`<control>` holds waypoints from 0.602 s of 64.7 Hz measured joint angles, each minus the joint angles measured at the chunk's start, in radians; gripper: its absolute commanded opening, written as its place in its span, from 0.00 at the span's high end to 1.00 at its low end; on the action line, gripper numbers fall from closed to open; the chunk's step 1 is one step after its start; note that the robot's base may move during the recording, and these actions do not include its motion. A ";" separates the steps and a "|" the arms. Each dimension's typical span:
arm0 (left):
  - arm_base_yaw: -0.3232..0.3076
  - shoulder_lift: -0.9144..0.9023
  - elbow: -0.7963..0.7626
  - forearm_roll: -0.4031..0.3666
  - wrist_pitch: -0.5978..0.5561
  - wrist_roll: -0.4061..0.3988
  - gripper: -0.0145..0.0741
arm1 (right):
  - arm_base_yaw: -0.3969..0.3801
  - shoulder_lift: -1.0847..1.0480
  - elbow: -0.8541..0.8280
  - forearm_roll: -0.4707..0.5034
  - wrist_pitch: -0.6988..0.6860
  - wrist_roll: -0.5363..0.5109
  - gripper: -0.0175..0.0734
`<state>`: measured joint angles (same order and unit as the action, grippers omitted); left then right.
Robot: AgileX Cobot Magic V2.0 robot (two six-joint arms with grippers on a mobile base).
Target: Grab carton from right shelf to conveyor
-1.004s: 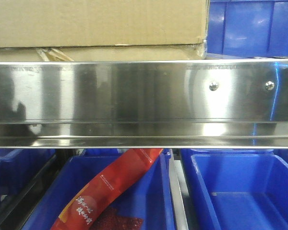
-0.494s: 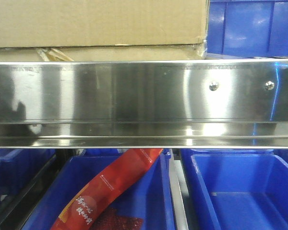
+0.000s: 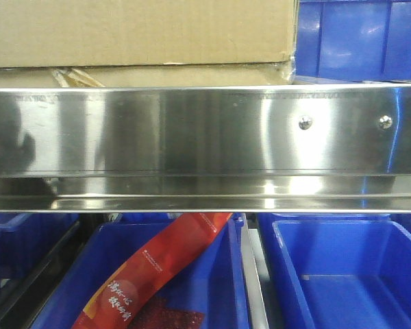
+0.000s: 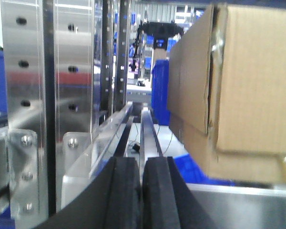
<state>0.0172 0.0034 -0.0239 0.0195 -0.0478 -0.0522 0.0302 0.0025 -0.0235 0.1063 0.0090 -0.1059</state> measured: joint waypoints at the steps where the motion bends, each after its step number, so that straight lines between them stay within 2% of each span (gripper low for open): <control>1: 0.000 0.000 -0.010 0.000 0.006 0.000 0.82 | 0.000 0.000 -0.011 0.000 0.014 0.000 0.88; 7: 0.000 -0.002 -0.130 0.000 0.080 0.000 0.81 | 0.000 0.000 -0.139 0.002 0.150 0.000 0.87; 12: 0.000 0.015 -0.245 0.000 0.180 0.000 0.73 | 0.000 0.013 -0.252 0.006 0.228 0.000 0.79; 21: 0.000 0.119 -0.441 0.000 0.362 0.000 0.51 | 0.000 0.101 -0.421 0.026 0.282 0.000 0.47; 30: 0.000 0.258 -0.558 -0.003 0.420 0.000 0.38 | 0.000 0.228 -0.509 0.053 0.286 0.000 0.20; 39: 0.000 0.357 -0.593 -0.025 0.404 0.000 0.36 | 0.000 0.334 -0.522 0.056 0.267 0.000 0.19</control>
<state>0.0172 0.3599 -0.6167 -0.0059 0.3564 -0.0522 0.0302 0.3366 -0.5452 0.1625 0.2756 -0.1059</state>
